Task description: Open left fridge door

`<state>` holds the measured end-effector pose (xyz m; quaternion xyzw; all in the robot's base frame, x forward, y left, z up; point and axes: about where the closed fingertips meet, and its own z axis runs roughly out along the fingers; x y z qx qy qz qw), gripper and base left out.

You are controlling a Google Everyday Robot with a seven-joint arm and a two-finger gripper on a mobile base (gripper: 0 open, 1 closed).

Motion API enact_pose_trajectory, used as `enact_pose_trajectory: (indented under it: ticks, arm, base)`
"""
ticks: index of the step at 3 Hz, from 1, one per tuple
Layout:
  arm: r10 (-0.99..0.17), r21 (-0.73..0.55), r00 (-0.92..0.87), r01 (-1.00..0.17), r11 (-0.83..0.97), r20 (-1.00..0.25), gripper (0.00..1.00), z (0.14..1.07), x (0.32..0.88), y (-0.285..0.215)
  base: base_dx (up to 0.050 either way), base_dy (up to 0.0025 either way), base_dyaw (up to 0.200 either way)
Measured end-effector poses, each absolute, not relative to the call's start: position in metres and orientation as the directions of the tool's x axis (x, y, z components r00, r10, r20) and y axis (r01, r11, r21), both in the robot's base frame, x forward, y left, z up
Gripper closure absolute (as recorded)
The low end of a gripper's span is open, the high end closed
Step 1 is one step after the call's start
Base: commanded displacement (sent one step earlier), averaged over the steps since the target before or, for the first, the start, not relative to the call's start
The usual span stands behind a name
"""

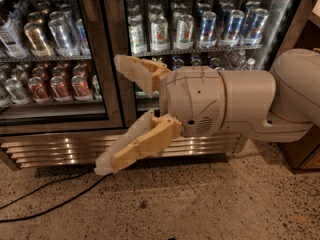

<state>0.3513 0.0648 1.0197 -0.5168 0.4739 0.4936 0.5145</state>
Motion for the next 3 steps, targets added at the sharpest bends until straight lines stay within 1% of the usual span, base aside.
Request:
enact_pose_trajectory:
  ticks: [1,2,3]
  arm:
    - [0.006,0.009,-0.01,-1.0,-0.019,-1.0,0.0,1.0151,0.3574,0.0661]
    - [0.006,0.009,-0.01,-1.0,-0.019,-1.0,0.0,1.0151,0.3574,0.0661]
    - [0.006,0.01,-0.01,-1.0,-0.019,-1.0,0.0,1.0151,0.3574,0.0662]
  base:
    - [0.0,0.0,0.0]
    - [0.045,0.00194,0.086]
    - [0.0,0.0,0.0]
